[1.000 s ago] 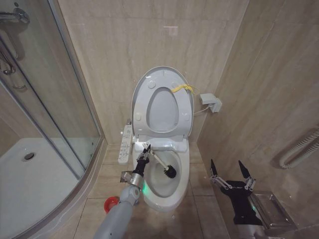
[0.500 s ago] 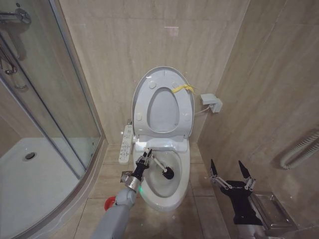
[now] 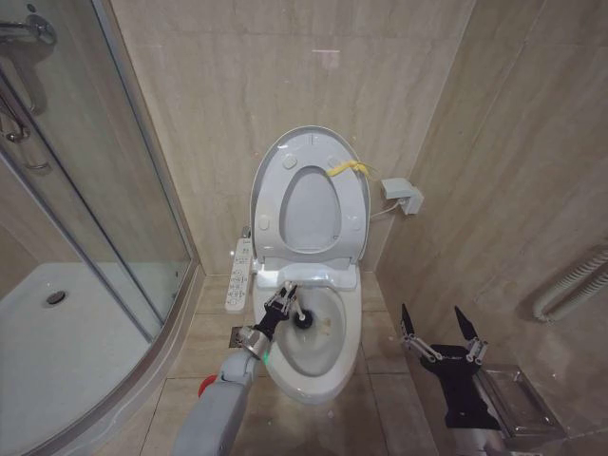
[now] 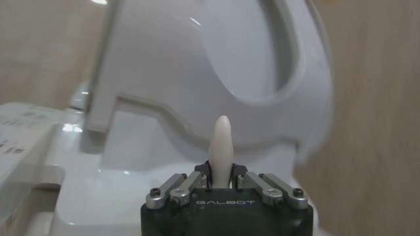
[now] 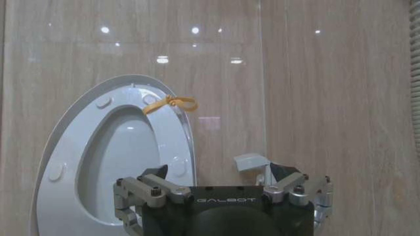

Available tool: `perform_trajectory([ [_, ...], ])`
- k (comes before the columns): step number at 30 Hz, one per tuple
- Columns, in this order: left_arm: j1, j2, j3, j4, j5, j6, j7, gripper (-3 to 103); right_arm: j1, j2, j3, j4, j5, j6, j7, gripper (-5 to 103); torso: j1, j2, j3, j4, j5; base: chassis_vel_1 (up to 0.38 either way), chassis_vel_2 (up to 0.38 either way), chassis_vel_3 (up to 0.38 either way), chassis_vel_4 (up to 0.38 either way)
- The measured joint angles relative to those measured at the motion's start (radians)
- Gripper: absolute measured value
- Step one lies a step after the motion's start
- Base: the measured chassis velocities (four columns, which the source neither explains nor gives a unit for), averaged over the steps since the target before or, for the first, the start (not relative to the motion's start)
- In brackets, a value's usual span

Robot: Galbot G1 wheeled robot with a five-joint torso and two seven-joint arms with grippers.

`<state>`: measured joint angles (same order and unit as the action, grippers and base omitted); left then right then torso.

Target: Open the toilet lid, clean the toilet bowl with a toilet brush, close the toilet lid, and flush.

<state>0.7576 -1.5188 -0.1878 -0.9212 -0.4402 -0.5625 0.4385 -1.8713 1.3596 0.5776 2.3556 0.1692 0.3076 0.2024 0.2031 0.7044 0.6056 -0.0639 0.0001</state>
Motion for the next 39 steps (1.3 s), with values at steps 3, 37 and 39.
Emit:
perform_trajectory([
  [3, 0.008, -0.012, 0.021, -0.039, -0.154, 0.019, -0.012, 20, 0.0, 0.0, 0.0, 0.0, 0.0, 0.0, 0.0, 100, 0.0, 0.0, 0.0, -0.0002, 0.0, 0.0, 0.0, 0.0, 0.0],
  [37, 0.025, -0.054, -0.067, 0.055, -0.074, -0.05, 0.038, 23, 0.0, 0.0, 0.0, 0.0, 0.0, 0.0, 0.0, 100, 0.0, 0.0, 0.0, -0.0003, 0.0, 0.0, 0.0, 0.0, 0.0],
  [39, 0.032, -0.075, -0.035, 0.036, -0.231, -0.019, 0.012, 20, 0.0, 0.0, 0.0, 0.0, 0.0, 0.0, 0.0, 100, 0.0, 0.0, 0.0, -0.0003, -0.0001, 0.0, 0.0, 0.0, 0.0],
])
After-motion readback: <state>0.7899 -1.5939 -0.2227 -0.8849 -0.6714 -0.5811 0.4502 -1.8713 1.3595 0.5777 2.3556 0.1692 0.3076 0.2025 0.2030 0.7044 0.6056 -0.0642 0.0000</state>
